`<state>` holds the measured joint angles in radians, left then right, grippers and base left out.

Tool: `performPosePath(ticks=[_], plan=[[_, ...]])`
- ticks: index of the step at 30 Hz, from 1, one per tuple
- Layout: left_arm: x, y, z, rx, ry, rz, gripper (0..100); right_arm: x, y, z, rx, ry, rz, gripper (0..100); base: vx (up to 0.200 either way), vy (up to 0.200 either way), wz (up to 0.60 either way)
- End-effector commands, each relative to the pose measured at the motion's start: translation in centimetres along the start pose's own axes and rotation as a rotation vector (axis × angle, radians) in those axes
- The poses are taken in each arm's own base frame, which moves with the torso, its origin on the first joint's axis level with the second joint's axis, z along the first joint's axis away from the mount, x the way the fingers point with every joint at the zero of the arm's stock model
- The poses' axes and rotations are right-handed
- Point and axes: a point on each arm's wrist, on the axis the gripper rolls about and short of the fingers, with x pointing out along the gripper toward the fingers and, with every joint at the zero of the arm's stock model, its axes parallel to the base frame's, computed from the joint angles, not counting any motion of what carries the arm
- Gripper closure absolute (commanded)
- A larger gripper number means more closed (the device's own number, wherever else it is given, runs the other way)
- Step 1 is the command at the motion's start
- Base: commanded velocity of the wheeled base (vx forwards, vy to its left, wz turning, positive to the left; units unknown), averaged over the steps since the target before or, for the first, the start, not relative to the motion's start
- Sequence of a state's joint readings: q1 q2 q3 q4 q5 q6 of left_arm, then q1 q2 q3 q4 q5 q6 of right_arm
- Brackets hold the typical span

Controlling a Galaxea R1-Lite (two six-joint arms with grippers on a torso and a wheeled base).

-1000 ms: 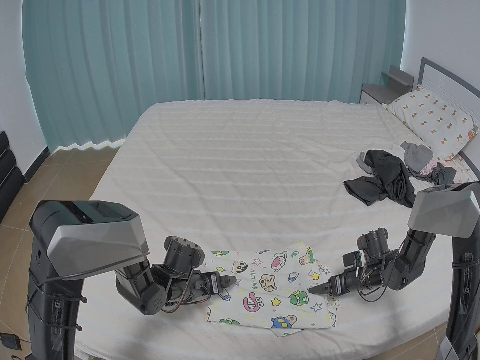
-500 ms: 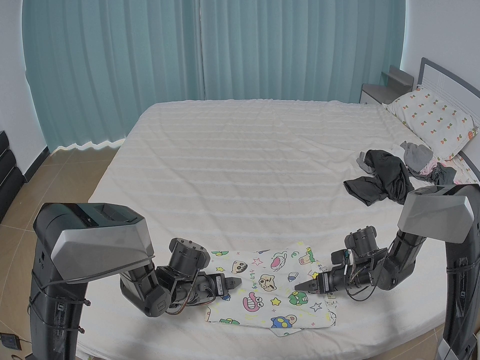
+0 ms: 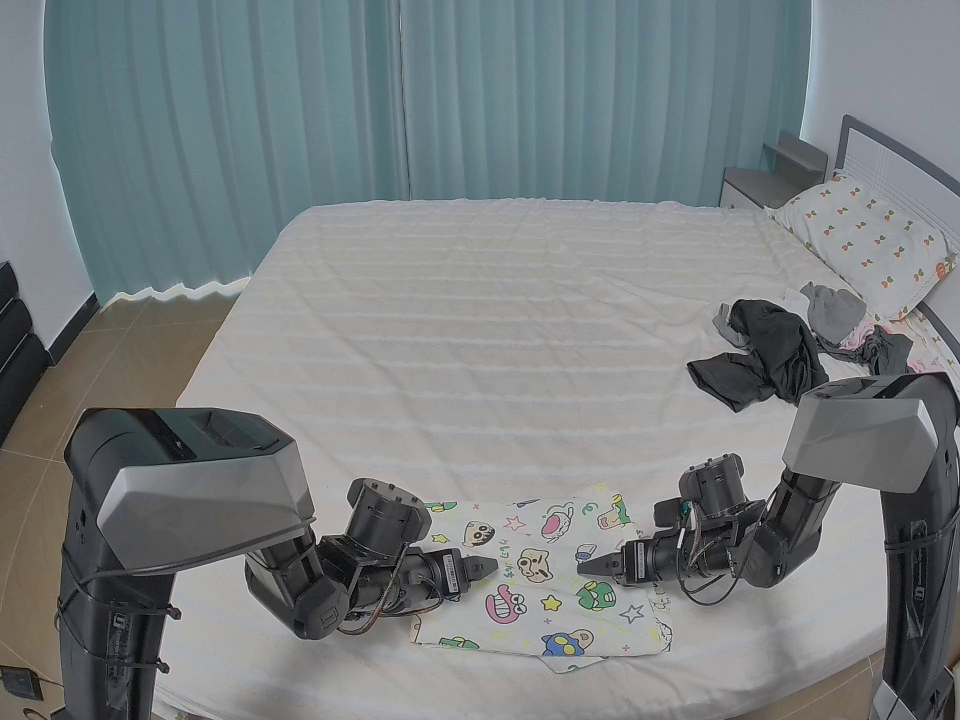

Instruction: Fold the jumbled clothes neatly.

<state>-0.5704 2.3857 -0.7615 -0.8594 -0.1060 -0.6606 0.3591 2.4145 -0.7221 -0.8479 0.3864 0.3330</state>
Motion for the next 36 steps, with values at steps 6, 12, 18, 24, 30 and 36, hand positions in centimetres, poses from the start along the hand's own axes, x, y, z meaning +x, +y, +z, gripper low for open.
performPosePath(ticks=[6,12,18,24,30,36], plan=[[-0.1,-0.1,0.1,0.001,-0.003,-0.002,100,0.4,1.2,0.2,-0.027,-0.001,0.020,0,0.000,0.000,0.00],[-0.1,-0.1,0.0,0.001,-0.003,-0.002,100,0.7,1.7,0.0,-0.045,-0.012,-0.006,100,0.000,0.000,0.00],[-0.2,0.0,-0.2,0.004,-0.003,-0.003,100,0.5,1.6,-0.2,-0.035,-0.006,-0.001,100,0.000,0.000,0.00],[-0.2,-0.2,-0.4,-0.025,0.001,-0.004,100,0.1,1.9,-0.2,0.023,-0.055,0.031,100,0.000,0.000,0.00],[-1.1,-0.6,-0.1,-0.074,-0.009,-0.023,100,-0.5,2.3,-0.2,0.100,-0.120,0.136,100,0.000,0.000,0.00],[-1.3,-0.5,-0.3,-0.074,-0.025,-0.051,100,-0.9,2.4,-0.3,0.112,-0.127,0.151,100,0.000,0.000,0.00]])
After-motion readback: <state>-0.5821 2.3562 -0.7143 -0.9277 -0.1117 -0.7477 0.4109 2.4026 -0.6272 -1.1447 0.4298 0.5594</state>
